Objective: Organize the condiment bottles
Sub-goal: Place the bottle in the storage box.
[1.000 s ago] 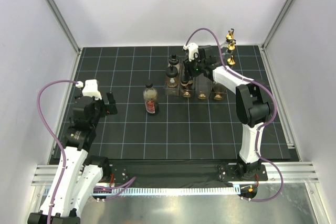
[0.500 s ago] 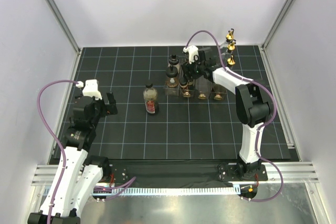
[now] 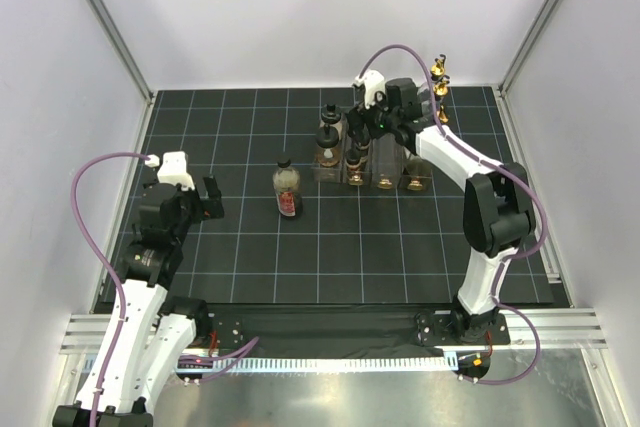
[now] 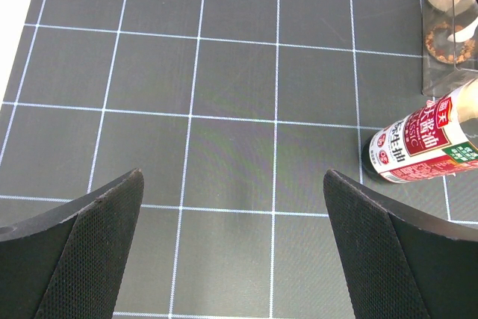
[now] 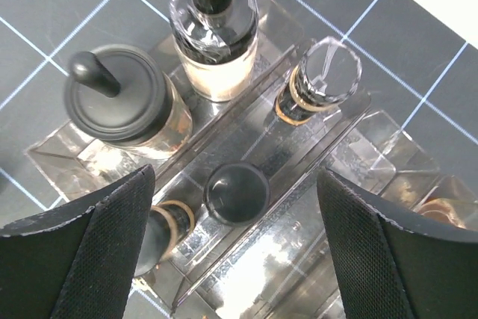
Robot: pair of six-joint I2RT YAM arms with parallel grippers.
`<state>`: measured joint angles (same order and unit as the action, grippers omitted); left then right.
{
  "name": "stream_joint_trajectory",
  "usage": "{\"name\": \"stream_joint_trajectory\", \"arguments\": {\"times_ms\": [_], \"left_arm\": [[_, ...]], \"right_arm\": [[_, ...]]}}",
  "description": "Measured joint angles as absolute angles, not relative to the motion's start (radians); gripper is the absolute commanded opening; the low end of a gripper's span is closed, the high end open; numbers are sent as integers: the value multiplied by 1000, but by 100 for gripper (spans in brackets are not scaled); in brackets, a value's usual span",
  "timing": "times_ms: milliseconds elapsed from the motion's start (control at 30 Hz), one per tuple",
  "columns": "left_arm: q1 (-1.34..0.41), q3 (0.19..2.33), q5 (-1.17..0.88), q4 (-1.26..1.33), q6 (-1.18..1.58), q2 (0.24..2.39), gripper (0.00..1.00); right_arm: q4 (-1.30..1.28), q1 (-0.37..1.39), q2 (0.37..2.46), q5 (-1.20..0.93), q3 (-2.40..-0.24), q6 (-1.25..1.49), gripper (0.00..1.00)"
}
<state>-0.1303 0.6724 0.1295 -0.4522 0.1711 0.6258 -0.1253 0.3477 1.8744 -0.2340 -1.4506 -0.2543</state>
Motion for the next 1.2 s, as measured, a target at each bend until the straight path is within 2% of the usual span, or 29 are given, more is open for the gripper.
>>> {"name": "stream_joint_trajectory", "arguments": {"times_ms": [467,733,933,1200], "left_arm": [[-130,672,120,-448,171,625,100],[-130,672,109,-445,171,617,100],[-130,672,92,-444,171,616,100],[-130,672,74,-443,171,606,100]], "right_arm": [[-214,348,1766,-348,-1467,-311,90],[-447,366,1628,-622,-1485,-538,91],[-659,474,1534,-768,-1489,-781,95],[-682,623,1566,-769,-1505,-777,100]]}}
